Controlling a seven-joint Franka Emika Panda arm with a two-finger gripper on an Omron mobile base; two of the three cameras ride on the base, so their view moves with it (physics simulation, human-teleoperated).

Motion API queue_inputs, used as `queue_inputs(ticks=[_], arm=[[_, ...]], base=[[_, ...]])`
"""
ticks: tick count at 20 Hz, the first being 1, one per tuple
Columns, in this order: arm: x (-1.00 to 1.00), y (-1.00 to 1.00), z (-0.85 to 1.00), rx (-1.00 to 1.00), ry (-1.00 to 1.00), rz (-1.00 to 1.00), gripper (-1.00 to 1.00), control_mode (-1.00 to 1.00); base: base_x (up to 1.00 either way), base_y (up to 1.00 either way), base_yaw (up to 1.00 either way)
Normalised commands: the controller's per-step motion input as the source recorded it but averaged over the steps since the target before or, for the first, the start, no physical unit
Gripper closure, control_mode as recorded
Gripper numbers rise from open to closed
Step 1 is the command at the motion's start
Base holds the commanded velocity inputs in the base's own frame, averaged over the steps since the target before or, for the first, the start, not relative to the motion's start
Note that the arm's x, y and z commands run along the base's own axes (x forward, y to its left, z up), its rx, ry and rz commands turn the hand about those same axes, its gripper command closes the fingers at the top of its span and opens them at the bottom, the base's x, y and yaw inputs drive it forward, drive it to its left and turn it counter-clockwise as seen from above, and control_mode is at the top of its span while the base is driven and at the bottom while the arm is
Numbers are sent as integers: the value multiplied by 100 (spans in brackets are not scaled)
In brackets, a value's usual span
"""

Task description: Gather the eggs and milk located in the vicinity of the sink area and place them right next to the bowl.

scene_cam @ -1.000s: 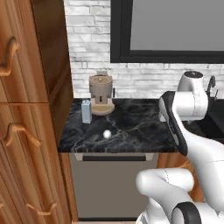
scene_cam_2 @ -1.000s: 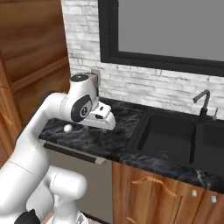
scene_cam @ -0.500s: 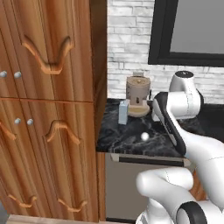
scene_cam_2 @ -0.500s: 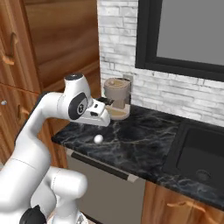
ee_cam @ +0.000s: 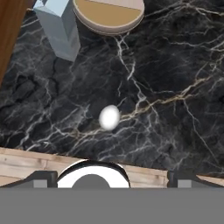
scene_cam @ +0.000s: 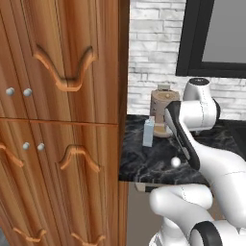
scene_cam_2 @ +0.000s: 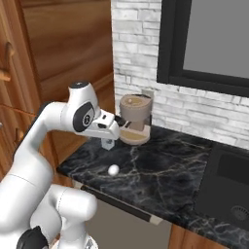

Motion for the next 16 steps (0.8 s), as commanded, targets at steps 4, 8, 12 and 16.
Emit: queue_inputs(ticks=[4,8,12,16], arm=[[0,0,0,0,0,0,-100,100],[0,0,0,0,0,0,-100,100],[0,0,0,0,0,0,-100,100],[0,0,-1,0,0,0,-100,-100]], base=[[8,-19,-7],[0,0,0],[0,0,0],[0,0,0]])
